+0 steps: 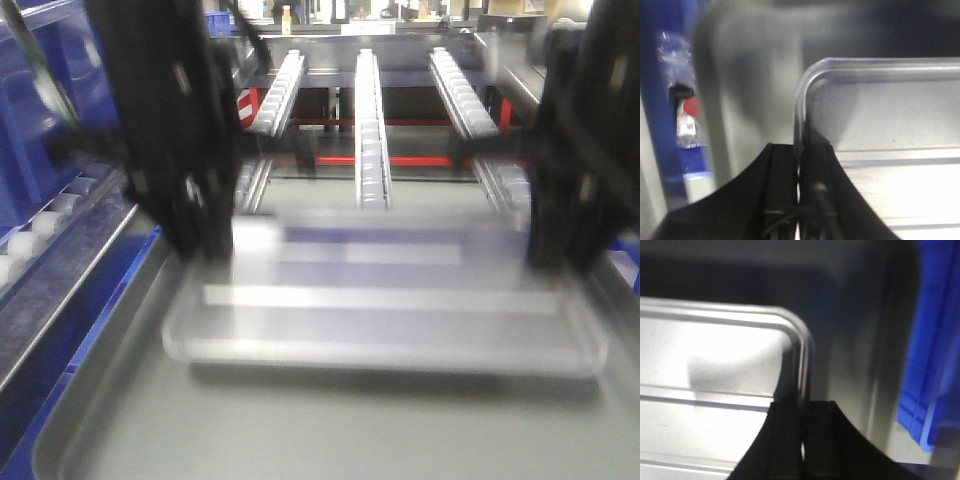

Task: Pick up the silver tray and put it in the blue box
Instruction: 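Lift the silver tray with both grippers off the shelf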

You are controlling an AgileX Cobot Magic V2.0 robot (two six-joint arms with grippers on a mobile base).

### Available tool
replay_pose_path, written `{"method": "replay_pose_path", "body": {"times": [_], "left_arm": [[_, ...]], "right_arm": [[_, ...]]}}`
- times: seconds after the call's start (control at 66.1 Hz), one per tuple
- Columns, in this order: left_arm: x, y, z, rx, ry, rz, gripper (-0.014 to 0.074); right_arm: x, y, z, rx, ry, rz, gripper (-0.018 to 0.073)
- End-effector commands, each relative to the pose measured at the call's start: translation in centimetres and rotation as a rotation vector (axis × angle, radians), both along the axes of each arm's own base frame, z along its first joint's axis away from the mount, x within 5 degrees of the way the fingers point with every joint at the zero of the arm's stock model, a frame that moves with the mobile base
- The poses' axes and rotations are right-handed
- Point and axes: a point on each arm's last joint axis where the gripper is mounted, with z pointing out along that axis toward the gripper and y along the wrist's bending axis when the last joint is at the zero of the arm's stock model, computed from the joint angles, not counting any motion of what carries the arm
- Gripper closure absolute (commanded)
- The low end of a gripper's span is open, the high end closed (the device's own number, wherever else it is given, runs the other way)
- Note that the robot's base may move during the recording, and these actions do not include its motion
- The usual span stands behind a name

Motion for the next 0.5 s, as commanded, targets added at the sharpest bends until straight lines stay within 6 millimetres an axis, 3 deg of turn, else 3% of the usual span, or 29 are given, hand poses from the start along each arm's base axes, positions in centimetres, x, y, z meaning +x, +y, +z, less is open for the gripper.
{"method": "replay_pose_path", "body": {"times": [0.0,0.197,0.484], "left_arm": [[-0.8,1.2,4.7,-0.012,-0.094,-0.009,0.0694],[-1.9,2.4,9.1,-0.044,-0.152,0.009,0.0694],[-4.7,2.8,11.9,-0.069,-0.195,-0.040,0.0694]], "right_arm": [[-0.5,-0.7,4.6,0.002,-0.138,0.016,0.0501],[-2.2,-1.6,9.1,0.036,-0.244,0.006,0.0501],[-4.7,-3.0,11.4,0.028,-0.288,-0.003,0.0501]]}}
